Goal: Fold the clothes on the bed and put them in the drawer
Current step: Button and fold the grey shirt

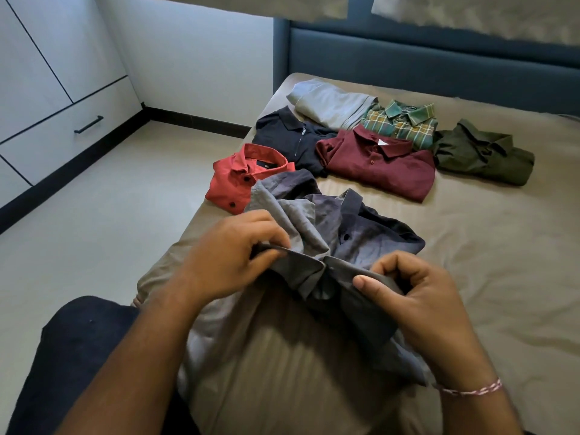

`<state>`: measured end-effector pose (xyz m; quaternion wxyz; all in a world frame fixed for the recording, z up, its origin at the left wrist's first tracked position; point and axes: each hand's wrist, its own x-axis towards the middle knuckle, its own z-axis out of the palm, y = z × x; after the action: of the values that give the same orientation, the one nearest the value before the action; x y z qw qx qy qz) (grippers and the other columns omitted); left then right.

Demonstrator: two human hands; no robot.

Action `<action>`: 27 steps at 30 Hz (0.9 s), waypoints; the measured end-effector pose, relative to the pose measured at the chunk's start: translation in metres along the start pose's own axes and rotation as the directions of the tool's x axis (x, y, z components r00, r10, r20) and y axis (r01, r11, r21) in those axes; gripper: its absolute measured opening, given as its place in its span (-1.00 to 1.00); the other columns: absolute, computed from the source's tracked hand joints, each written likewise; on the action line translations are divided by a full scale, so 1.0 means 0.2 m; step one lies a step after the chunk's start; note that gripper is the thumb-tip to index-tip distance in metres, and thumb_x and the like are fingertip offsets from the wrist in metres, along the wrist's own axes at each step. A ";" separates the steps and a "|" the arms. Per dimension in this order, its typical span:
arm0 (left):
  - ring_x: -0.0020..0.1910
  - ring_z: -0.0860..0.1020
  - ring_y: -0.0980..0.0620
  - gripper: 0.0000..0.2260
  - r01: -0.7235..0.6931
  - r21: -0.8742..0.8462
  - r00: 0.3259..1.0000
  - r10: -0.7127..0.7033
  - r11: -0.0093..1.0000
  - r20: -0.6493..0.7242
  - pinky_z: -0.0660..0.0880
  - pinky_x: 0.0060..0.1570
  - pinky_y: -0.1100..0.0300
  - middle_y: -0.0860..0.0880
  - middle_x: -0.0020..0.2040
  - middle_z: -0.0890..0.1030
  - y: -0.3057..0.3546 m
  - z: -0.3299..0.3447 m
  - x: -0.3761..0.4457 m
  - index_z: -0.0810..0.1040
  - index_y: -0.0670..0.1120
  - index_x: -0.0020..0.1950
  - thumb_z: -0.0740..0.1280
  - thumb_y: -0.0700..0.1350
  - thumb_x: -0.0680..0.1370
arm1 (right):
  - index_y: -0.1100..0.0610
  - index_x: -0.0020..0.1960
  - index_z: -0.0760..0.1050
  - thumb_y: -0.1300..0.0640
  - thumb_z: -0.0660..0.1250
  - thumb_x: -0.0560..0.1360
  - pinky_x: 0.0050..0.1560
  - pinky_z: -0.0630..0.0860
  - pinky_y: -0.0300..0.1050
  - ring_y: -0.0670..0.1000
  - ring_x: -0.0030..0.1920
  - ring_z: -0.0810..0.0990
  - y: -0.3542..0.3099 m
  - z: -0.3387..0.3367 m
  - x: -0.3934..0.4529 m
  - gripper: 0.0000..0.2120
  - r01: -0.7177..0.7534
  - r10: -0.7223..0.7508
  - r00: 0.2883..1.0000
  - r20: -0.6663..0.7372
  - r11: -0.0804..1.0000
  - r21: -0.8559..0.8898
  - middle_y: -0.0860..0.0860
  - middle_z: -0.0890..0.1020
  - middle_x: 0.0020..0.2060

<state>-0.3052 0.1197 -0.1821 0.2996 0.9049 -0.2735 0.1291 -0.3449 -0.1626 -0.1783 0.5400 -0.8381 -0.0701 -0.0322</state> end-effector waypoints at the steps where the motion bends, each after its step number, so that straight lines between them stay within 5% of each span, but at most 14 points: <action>1: -0.08 0.58 0.18 -0.91 0.017 0.023 1.000 -0.017 1.000 -0.012 0.52 -0.09 0.26 0.15 -0.06 0.61 -0.02 -0.02 -0.01 0.67 0.02 -0.02 0.50 -0.17 0.53 | 0.06 -0.25 0.63 0.15 0.61 0.40 -0.38 0.51 -0.19 -0.02 -0.33 0.61 0.00 -0.02 0.00 -0.84 -0.015 0.015 1.000 0.025 1.000 -0.004 0.00 0.66 -0.35; 4: -0.10 0.59 0.19 -0.85 0.071 0.058 0.992 -0.065 0.996 -0.108 0.55 -0.09 0.21 0.14 -0.08 0.65 -0.09 -0.07 -0.04 0.68 0.01 0.00 0.50 -0.23 0.53 | 0.07 -0.24 0.65 0.13 0.59 0.37 -0.42 0.46 -0.30 -0.06 -0.36 0.60 -0.01 -0.09 0.01 -0.87 -0.064 0.064 0.992 0.107 0.998 -0.001 0.05 0.67 -0.33; 8: 0.09 0.66 0.08 -0.74 0.076 0.044 0.948 -0.058 0.996 -0.313 0.57 0.17 0.19 0.04 0.11 0.70 -0.12 -0.11 -0.07 0.70 -0.09 0.23 0.34 -0.26 0.60 | 0.04 -0.23 0.68 0.01 0.54 0.34 -0.34 0.52 -0.20 0.02 -0.29 0.63 -0.04 -0.16 -0.01 -0.88 -0.084 0.070 0.974 0.217 0.995 0.055 0.09 0.68 -0.29; 14: 0.07 0.69 0.09 -0.86 0.090 -0.194 0.764 -0.193 0.977 -0.616 0.62 0.12 0.11 0.06 0.06 0.71 0.04 -0.09 -0.07 0.69 -0.07 0.17 0.44 -0.17 0.62 | 0.14 -0.15 0.68 -0.30 0.61 0.27 -0.24 0.55 -0.21 0.02 -0.23 0.60 -0.08 -0.16 -0.04 -0.50 -0.058 0.010 0.992 0.124 0.918 0.392 0.09 0.65 -0.27; 21: -0.03 0.67 -0.14 -0.88 -0.302 -0.155 0.850 0.192 0.941 -0.491 0.58 -0.03 -0.03 -0.12 -0.03 0.71 0.32 0.02 0.00 0.71 -0.29 0.06 0.49 -0.36 0.53 | 0.16 -0.14 0.71 -0.22 0.65 0.25 -0.24 0.54 -0.26 -0.03 -0.26 0.61 -0.20 -0.02 -0.09 -0.54 -0.076 0.013 0.993 0.117 0.832 0.550 0.04 0.67 -0.28; 27: -0.09 0.66 -0.12 -0.94 -0.396 -0.074 0.838 0.328 0.915 -0.436 0.59 -0.09 0.02 -0.10 -0.04 0.73 0.39 0.09 0.00 0.75 -0.27 -0.02 0.54 -0.32 0.52 | 0.15 -0.14 0.69 -0.20 0.64 0.28 -0.22 0.55 -0.24 0.00 -0.24 0.59 -0.21 0.00 -0.11 -0.57 -0.058 -0.001 0.994 0.106 0.836 0.546 0.08 0.67 -0.26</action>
<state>-0.3483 0.0550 -0.1592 0.3927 0.7610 -0.3796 0.3500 -0.3724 -0.1475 -0.1425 0.7532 -0.6502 -0.0914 0.0401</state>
